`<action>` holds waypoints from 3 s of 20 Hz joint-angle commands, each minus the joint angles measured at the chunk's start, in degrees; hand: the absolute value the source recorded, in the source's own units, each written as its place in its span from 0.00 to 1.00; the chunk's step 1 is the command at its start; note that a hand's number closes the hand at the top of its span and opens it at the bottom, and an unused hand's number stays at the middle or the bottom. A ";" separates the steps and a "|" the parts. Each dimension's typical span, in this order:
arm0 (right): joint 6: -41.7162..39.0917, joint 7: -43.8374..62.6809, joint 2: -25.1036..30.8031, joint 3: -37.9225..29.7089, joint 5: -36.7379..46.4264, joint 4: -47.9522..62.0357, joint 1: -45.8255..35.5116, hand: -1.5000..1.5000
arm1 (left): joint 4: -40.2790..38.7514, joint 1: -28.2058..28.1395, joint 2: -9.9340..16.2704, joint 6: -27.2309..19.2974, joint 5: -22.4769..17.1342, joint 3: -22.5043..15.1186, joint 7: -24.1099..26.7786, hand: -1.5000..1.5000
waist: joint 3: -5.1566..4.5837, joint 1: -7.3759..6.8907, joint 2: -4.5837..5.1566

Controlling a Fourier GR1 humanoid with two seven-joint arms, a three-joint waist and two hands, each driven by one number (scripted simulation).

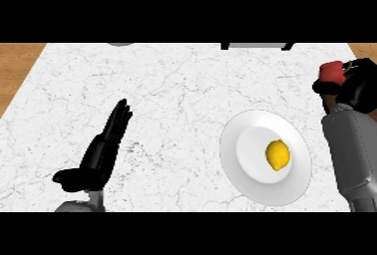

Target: Pick the bell pepper from the plate and place it in the pan

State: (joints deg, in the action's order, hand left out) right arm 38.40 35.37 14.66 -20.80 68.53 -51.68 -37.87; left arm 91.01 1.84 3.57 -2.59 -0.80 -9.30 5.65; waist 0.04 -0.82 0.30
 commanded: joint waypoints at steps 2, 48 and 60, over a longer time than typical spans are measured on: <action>6.90 -4.79 8.54 -3.52 0.55 9.35 0.46 1.00 | 2.35 -1.18 -0.23 -0.02 0.32 -0.95 -1.84 0.50 | 0.06 -0.46 0.17; -29.29 -67.90 21.89 -38.97 -52.62 34.46 6.49 0.00 | -2.09 -1.16 0.81 2.91 -0.61 2.20 3.16 0.50 | 0.09 0.50 -0.10; -36.44 -68.91 17.33 -30.09 -58.21 21.60 17.43 0.00 | -6.94 5.65 -1.08 1.92 -0.05 4.55 0.97 0.50 | -0.09 1.28 -0.39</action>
State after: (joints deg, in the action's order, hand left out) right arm 4.13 -34.22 33.12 -53.21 12.28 -25.38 -24.21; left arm 88.33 3.10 2.58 -1.36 -0.09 -6.85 6.31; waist 0.00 0.12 -0.04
